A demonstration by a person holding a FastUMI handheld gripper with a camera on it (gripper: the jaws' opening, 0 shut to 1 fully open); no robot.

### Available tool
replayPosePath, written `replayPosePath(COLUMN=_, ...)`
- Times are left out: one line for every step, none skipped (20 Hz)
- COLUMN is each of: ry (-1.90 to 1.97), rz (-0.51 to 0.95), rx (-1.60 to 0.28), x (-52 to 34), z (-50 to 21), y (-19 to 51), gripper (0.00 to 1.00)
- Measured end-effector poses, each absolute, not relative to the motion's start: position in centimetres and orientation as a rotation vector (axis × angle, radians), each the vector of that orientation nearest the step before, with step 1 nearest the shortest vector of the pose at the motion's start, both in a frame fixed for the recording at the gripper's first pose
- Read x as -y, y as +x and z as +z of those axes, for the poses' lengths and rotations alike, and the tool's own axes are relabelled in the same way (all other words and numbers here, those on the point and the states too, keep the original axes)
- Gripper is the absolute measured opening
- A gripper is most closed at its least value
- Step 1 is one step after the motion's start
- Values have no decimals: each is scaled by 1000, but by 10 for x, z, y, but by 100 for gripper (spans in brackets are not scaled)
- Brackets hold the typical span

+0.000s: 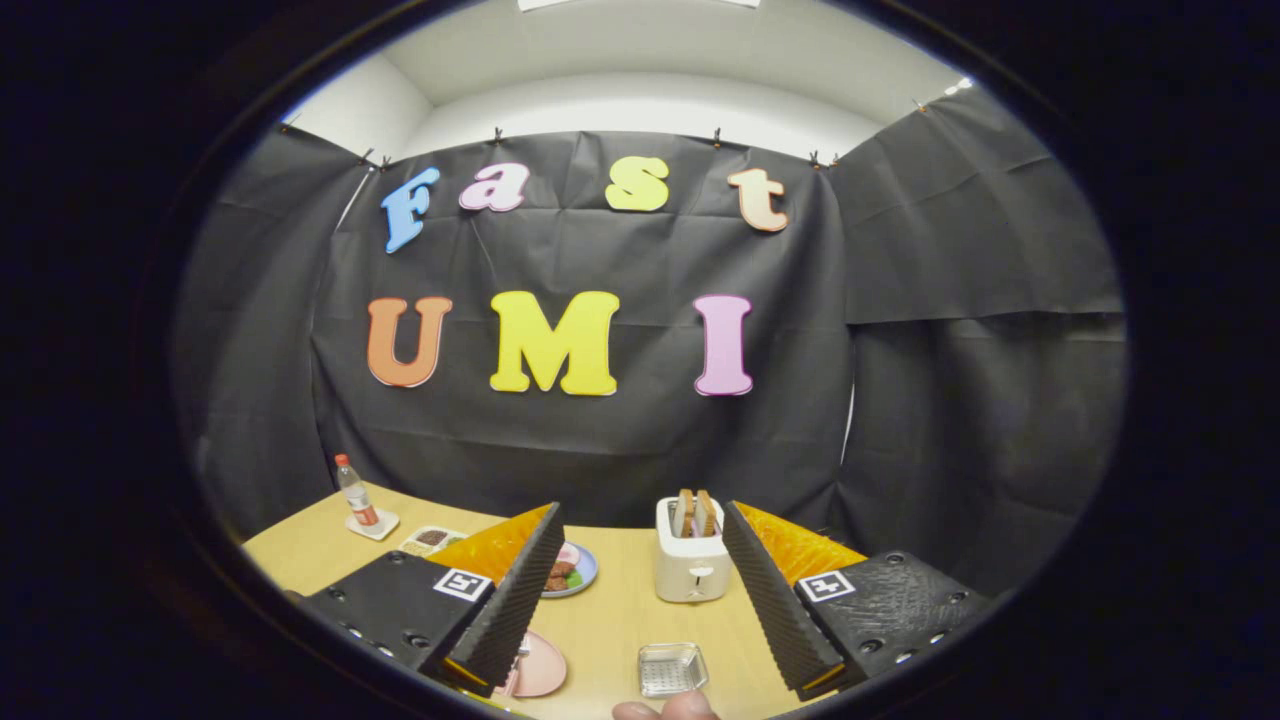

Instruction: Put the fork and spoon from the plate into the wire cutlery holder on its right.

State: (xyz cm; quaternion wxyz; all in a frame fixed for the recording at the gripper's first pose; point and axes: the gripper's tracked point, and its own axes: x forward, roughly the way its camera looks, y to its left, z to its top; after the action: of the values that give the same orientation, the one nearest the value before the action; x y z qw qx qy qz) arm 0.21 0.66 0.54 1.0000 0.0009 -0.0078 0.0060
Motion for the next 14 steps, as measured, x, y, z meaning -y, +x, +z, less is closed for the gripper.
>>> replayPosePath(ry=3, rz=14, rx=15, x=-7, z=6, y=2, gripper=95)
replayPosePath(ry=4, rz=15, rx=17, x=-7, z=6, y=2, gripper=95)
replayPosePath(ry=2, rz=17, rx=17, x=-8, z=7, y=1, gripper=95)
replayPosePath(ry=2, rz=25, rx=16, x=-10, z=6, y=-1, gripper=95)
replayPosePath(ry=2, rz=36, rx=17, x=-14, z=7, y=-1, gripper=95)
replayPosePath(ry=-3, rz=39, rx=15, x=-14, z=5, y=-2, gripper=95)
replayPosePath(ry=-9, rz=40, rx=14, x=-14, z=5, y=-3, gripper=95)
replayPosePath(ry=-14, rz=39, rx=9, x=-16, z=5, y=-3, gripper=95)
replayPosePath(ry=-17, rz=44, rx=2, x=-19, z=1, y=-3, gripper=95)
replayPosePath(ry=-17, rz=50, rx=-8, x=-23, z=-2, y=-5, gripper=95)
replayPosePath(ry=-19, rz=55, rx=-22, x=-27, z=-7, y=-6, gripper=95)
replayPosePath(ry=-23, rz=58, rx=-35, x=-31, z=-11, y=-7, gripper=95)
replayPosePath(ry=-27, rz=63, rx=-51, x=-36, z=-18, y=-7, gripper=95)
replayPosePath(ry=-29, rz=67, rx=-65, x=-42, z=-25, y=-8, gripper=95)
